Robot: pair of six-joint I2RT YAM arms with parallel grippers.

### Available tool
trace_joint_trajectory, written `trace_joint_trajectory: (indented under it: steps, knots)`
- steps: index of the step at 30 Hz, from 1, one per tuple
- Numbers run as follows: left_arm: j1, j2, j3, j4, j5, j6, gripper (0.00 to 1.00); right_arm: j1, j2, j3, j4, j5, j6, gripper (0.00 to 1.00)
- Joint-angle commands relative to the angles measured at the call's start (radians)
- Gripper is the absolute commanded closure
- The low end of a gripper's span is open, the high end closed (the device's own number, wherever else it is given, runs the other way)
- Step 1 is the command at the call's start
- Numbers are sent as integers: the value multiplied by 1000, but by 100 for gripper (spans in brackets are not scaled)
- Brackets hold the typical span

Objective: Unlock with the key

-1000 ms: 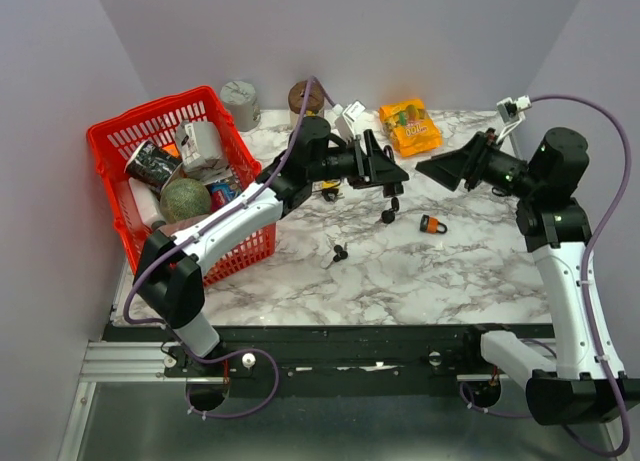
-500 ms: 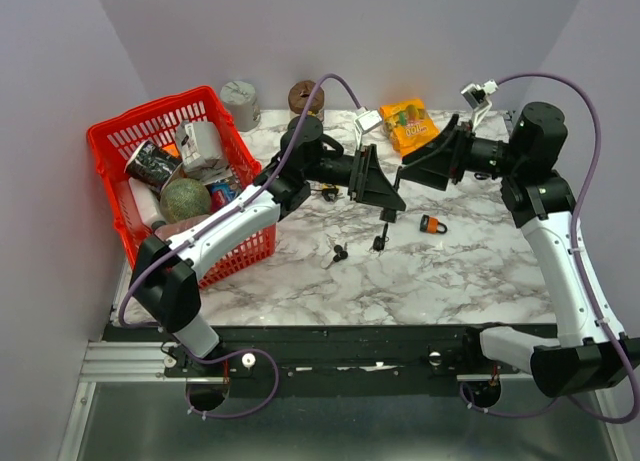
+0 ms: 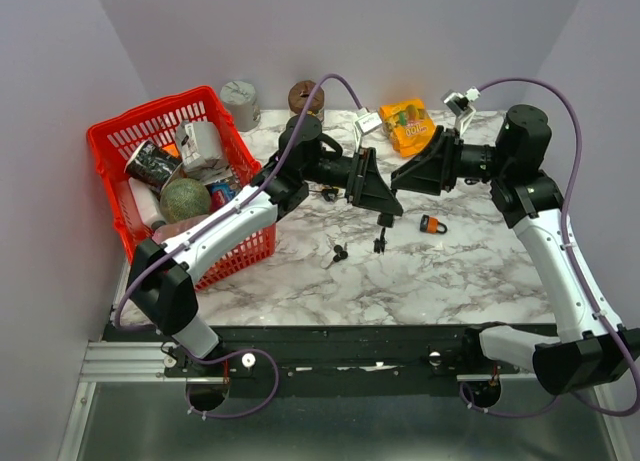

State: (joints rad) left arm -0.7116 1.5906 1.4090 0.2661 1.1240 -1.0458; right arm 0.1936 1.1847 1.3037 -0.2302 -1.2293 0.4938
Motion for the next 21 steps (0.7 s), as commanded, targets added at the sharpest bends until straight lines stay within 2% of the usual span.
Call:
trace_joint_trajectory:
  steps: [1,5,9,12,13,15,19,20,21]
  knots:
    - [-2,-53,87,-258,-95,240,100,15,-2,-12,12,-35,17,53]
    - [-2,-58,126,-445,-202,377,100,14,-2,-4,-15,0,9,64]
    - [-3,-70,159,-605,-361,472,100,17,6,37,-153,102,-49,70]
    - [-26,-70,209,-723,-533,549,100,21,38,112,-329,253,-125,71]
    - [-40,-58,229,-751,-634,566,100,24,50,138,-372,327,-139,72]
    - [-69,-35,304,-851,-737,607,100,29,87,193,-456,390,-149,75]
    - [-167,55,455,-1019,-1042,615,100,30,101,224,-492,566,-100,74]
    - [-181,69,479,-1047,-1154,616,100,30,99,224,-488,586,-75,74]
    - [-192,81,519,-1089,-1200,616,100,30,95,221,-479,603,-61,74]
